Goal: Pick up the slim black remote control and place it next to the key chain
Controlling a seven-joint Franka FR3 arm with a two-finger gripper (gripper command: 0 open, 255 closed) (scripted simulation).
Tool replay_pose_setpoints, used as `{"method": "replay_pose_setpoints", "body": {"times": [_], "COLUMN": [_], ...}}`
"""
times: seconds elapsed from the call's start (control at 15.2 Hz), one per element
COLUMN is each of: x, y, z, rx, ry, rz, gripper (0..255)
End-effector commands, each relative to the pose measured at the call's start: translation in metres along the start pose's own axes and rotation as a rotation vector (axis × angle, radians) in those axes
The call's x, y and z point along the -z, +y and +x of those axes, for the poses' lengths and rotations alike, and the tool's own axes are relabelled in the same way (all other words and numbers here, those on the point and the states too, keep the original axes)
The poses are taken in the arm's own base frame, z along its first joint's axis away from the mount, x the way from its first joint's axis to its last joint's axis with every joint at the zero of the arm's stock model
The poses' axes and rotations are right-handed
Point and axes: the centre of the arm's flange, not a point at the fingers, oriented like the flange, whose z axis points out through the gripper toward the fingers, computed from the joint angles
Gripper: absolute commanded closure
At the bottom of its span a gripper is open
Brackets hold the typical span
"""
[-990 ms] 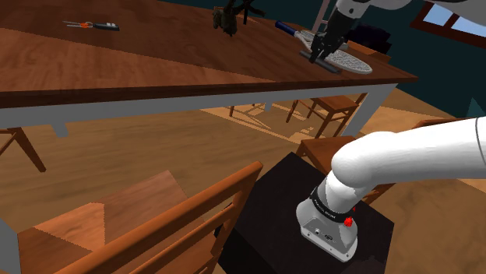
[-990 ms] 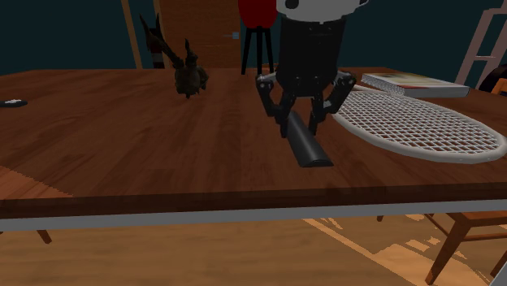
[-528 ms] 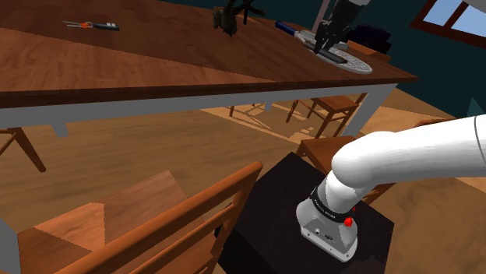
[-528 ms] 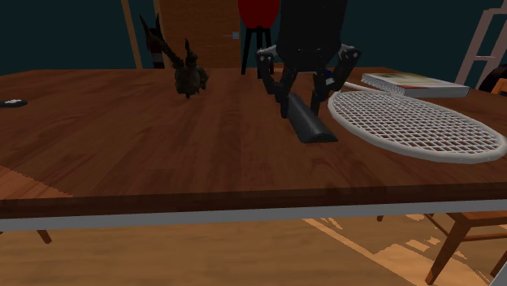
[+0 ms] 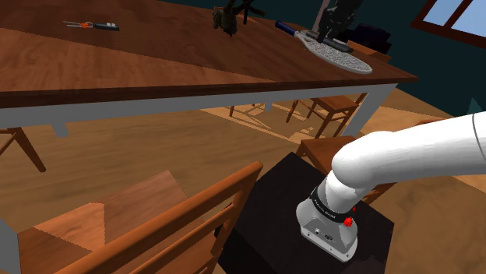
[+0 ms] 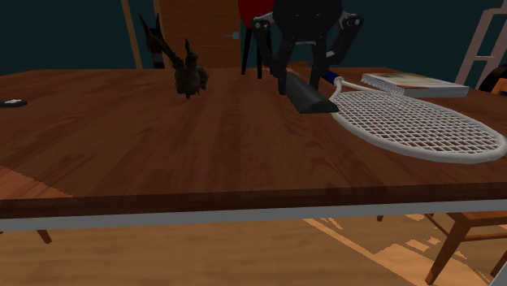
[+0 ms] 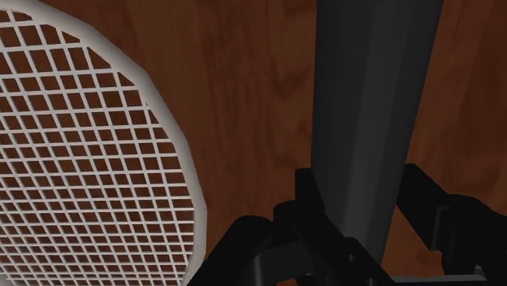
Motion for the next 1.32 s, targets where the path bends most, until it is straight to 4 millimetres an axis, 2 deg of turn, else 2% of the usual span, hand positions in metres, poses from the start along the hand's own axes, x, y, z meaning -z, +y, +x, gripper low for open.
{"method": "replay_pose_setpoints", "body": {"times": [0.0, 1.25], "x": [0.003, 0.005], "y": [-0.019, -0.268], "z": [0.005, 0.039], "rx": [0.0, 0.0], "ry": [0.0, 0.0], "rz": [0.0, 0.0], "gripper": [255, 255]}}
